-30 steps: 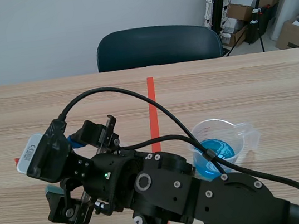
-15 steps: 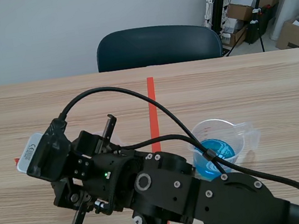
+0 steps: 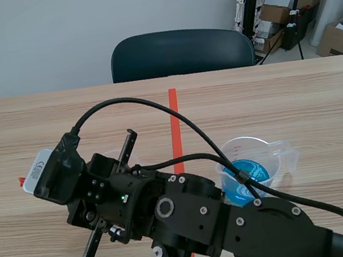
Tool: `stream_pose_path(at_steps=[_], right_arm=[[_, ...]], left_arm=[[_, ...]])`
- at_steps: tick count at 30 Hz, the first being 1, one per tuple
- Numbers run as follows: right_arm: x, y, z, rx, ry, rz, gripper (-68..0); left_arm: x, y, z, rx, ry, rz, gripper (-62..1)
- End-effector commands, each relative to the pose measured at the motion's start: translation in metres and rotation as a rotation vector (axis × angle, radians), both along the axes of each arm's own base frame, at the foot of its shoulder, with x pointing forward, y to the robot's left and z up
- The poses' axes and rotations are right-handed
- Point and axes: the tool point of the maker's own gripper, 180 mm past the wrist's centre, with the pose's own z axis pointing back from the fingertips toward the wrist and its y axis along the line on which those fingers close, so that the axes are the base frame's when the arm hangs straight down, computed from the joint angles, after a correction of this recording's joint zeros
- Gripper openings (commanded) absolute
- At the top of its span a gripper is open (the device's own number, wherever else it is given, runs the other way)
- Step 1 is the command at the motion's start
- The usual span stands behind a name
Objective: Do the redox reaction experiment. lift the metal plate out of the left beaker
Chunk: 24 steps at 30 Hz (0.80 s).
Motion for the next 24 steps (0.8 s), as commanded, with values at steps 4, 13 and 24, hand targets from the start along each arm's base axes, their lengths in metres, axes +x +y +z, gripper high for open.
stream_pose_path(at_steps=[4,13,24], right_arm=[[0.006,0.005,0.015,0.041,-0.024,-0.003,-60.1],[0.006,0.005,0.015,0.042,-0.024,-0.003,-64.4],[0.017,-0.005,0.018,0.07,-0.006,-0.044,-66.9]], left_arm=[[0.0,0.003,0.008,-0.018,-0.035,0.001,-8.6],[0.001,0.003,0.008,-0.017,-0.036,0.001,-8.6],[0.001,0.003,0.008,-0.017,-0.037,0.001,-8.6]])
